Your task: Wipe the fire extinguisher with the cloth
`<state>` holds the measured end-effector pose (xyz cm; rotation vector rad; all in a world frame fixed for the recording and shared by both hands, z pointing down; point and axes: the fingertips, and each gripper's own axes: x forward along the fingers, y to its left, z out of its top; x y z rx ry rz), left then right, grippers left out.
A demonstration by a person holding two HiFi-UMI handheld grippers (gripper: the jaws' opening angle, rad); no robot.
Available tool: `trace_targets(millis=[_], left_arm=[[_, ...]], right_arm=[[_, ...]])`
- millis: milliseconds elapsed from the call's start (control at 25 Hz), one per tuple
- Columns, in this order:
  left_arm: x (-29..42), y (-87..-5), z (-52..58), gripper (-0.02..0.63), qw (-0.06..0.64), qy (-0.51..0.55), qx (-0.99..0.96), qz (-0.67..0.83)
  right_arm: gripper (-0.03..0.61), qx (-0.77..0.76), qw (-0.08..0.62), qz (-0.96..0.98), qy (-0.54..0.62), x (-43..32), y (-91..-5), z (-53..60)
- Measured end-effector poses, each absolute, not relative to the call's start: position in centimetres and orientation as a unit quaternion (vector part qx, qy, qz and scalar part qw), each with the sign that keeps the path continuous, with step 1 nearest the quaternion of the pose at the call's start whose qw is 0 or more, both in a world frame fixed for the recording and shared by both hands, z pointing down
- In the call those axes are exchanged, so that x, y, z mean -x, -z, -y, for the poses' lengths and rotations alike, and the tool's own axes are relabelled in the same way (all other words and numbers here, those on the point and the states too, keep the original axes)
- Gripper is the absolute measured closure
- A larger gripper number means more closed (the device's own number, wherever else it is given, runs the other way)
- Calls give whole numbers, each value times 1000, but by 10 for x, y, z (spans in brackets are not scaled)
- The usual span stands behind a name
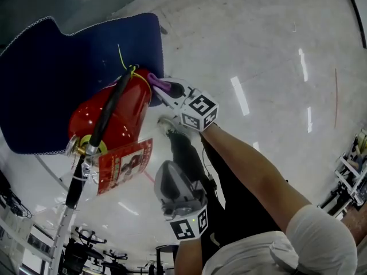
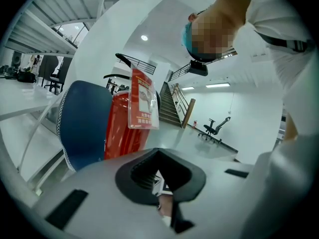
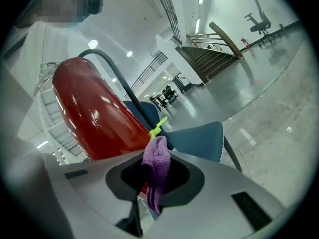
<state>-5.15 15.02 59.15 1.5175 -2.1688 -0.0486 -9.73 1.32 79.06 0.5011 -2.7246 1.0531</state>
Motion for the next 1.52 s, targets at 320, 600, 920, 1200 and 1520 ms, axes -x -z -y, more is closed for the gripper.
trace_targets(millis=[320, 600, 920, 1200, 1520], left_arm=[[55, -541, -143, 609, 227, 22, -562, 795], [51, -478, -143, 609, 203, 32, -582, 787], [49, -411, -155, 609, 186, 48, -591, 784], [47, -385, -163, 609, 159, 35, -597, 785], [61, -386, -160, 609, 162, 33, -626, 762]], right_arm=[[522, -131, 32, 922, -364, 98, -692, -25], [522, -108, -19, 931, -347, 98, -579, -26], [522, -78, -33, 936, -343, 102, -496, -47], [522, -57, -30, 937, -343, 96, -482, -83], [522, -140, -34, 936, -323, 46, -481, -64]])
